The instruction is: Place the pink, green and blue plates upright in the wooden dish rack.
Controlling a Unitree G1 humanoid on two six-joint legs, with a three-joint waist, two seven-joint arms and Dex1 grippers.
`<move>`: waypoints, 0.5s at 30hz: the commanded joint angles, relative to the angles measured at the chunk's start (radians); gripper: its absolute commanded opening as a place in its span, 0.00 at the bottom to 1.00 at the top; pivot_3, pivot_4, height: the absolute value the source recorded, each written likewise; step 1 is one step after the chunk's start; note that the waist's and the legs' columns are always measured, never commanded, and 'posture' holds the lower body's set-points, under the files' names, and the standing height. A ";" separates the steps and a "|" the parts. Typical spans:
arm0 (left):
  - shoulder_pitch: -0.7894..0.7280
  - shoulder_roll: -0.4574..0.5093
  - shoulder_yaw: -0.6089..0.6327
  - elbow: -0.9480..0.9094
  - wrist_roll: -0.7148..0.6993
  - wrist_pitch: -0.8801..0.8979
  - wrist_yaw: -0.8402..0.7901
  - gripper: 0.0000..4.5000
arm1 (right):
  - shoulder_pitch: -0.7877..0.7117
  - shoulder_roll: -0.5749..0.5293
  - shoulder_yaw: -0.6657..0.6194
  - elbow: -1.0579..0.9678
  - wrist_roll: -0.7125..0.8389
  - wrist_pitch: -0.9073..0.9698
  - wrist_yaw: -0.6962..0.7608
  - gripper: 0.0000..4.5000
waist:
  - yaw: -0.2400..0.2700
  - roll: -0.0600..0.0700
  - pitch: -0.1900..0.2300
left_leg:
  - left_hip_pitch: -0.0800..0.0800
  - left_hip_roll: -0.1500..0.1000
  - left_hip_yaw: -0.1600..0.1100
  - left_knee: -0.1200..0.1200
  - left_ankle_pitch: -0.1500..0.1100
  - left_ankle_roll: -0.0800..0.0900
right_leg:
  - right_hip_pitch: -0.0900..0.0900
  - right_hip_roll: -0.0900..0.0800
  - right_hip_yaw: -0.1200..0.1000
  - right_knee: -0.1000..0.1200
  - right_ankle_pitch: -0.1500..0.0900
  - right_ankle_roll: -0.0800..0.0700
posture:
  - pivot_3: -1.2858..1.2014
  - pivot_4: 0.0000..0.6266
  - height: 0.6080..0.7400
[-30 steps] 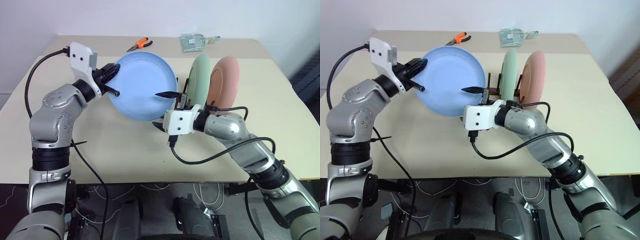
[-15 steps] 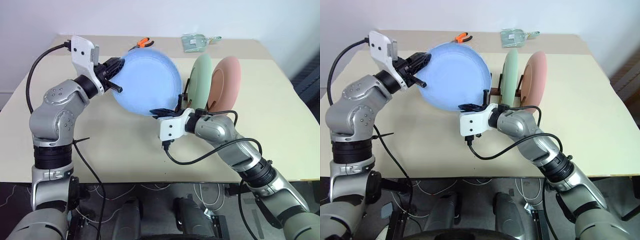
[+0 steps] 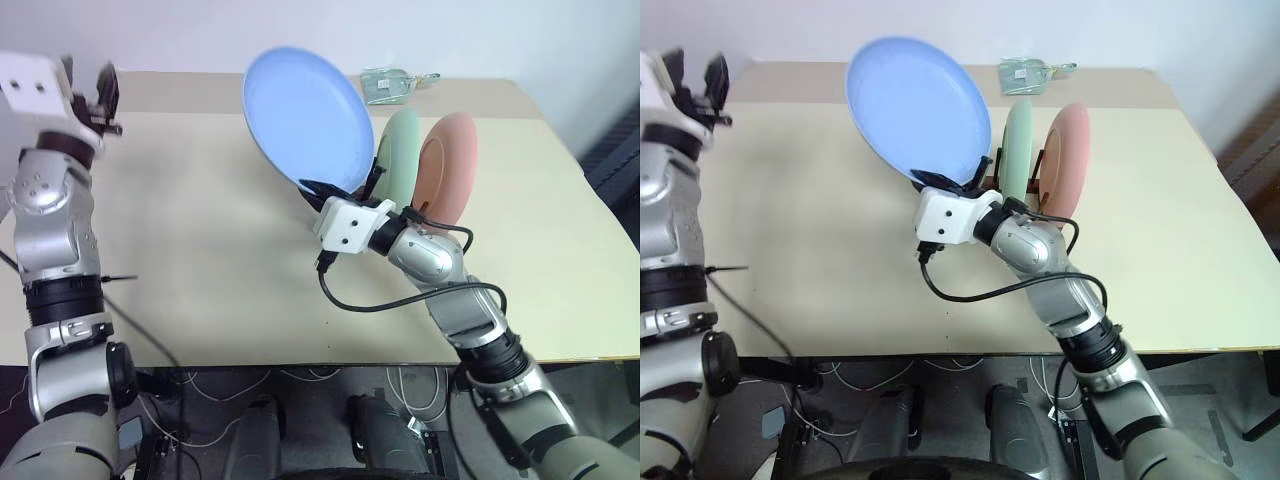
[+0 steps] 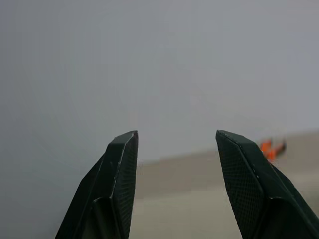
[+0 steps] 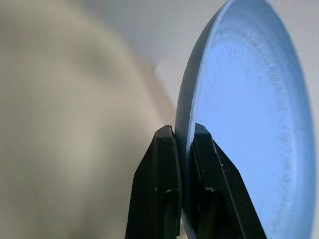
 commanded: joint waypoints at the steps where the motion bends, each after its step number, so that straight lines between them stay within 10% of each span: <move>1: 0.078 -0.056 -0.064 -0.033 -0.031 -0.027 -0.110 0.56 | 0.001 0.136 -0.124 -0.146 0.265 0.173 -0.040 0.00 | 0.007 0.000 0.000 | 0.000 0.000 0.000 0.001 0.000 0.000 | 0.000 0.000 0.000 0.000 0.000 0.000 | 0.52 0.24 0.94; 15: 0.300 -0.195 -0.286 -0.297 -0.072 0.069 -0.320 0.56 | 0.026 0.297 -0.306 -0.231 0.714 0.533 -0.254 0.00 | -0.009 0.000 -0.001 | 0.001 0.001 0.000 -0.001 0.000 0.000 | -0.001 -0.001 -0.002 0.001 0.000 -0.001 | 0.52 0.24 0.94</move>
